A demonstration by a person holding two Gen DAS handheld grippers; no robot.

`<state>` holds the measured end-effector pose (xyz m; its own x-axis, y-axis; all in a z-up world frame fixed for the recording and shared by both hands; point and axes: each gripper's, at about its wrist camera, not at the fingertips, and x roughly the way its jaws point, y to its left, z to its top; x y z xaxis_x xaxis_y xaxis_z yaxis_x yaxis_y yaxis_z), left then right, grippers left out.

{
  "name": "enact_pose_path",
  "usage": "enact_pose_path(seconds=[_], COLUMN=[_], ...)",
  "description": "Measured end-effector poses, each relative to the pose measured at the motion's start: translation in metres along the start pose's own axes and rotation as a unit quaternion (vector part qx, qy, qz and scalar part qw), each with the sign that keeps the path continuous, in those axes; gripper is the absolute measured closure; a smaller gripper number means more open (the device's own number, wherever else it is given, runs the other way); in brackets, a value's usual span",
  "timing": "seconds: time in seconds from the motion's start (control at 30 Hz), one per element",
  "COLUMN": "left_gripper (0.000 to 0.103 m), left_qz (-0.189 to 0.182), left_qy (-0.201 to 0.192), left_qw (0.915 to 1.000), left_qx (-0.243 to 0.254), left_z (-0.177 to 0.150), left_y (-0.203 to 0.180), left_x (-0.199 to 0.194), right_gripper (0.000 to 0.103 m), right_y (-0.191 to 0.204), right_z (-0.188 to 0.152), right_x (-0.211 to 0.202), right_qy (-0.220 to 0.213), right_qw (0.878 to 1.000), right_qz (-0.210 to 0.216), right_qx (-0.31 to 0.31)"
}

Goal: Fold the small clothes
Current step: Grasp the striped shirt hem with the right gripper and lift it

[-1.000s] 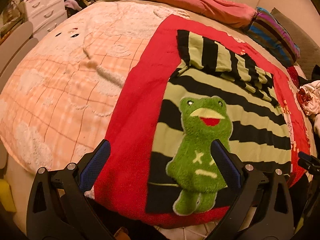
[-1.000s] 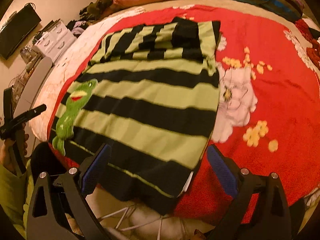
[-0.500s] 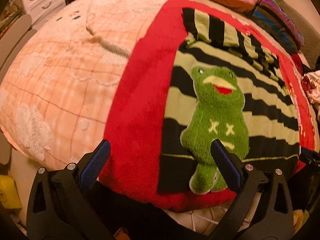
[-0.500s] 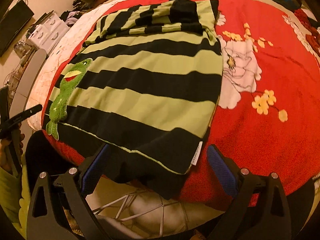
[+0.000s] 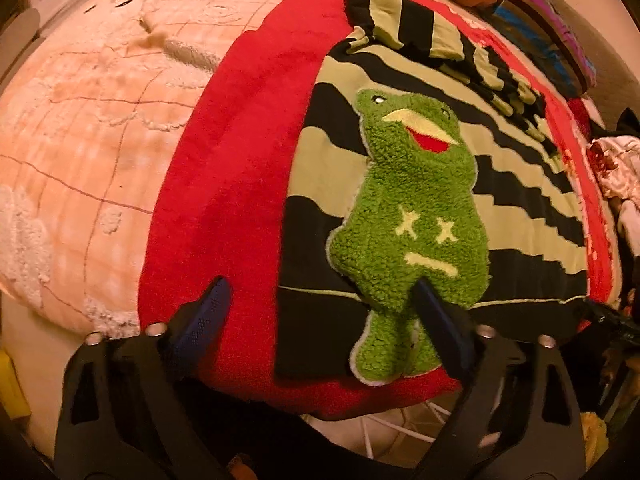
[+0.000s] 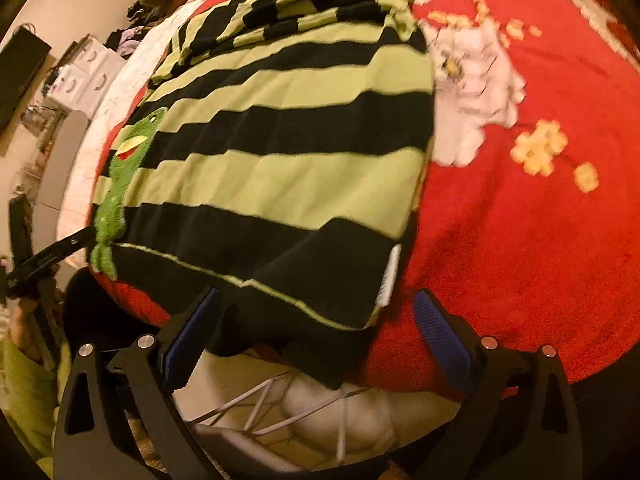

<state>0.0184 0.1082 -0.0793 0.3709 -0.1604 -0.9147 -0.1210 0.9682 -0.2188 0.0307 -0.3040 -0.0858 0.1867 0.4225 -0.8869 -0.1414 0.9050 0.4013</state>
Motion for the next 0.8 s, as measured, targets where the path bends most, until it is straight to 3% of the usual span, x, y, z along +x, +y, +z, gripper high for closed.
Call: enact_pose_path(seconds=[0.07,0.1,0.13,0.3,0.53,0.73,0.8], left_gripper=[0.043,0.056,0.059,0.059,0.045,0.035,0.034], left_qz=[-0.009,-0.014,-0.018,-0.017,-0.013,-0.018,-0.021], left_qy=[-0.006,-0.006,-0.006,0.001,0.008,0.012,0.014], left_qw=[0.9999,0.9999,0.9998,0.9998,0.9998,0.9997,0.9996], left_qx=[0.0,0.001,0.001,0.002,-0.009,-0.012,-0.011], left_z=[0.0,0.0,0.0,0.0,0.0,0.001,0.001], left_y=[0.0,-0.001,-0.002,-0.004,0.0,0.001,0.002], left_x=[-0.003,-0.003,-0.003,0.0,0.005,0.007,0.008], right_gripper=[0.036,0.041,0.043,0.051,0.054,0.051,0.043], right_y=[-0.001,-0.002,-0.005,-0.014,-0.001,0.001,-0.006], right_z=[0.0,0.0,0.0,-0.001,-0.001,-0.001,-0.002], right_x=[-0.001,-0.003,-0.005,-0.009,-0.017,-0.013,-0.007], right_qy=[-0.002,-0.004,-0.006,-0.012,-0.026,-0.019,-0.006], right_qw=[1.0,1.0,1.0,0.999,1.0,1.0,1.0], right_qz=[-0.002,0.001,0.005,0.015,0.0,0.007,0.013], right_qx=[0.002,0.006,0.012,0.03,-0.001,-0.01,0.009])
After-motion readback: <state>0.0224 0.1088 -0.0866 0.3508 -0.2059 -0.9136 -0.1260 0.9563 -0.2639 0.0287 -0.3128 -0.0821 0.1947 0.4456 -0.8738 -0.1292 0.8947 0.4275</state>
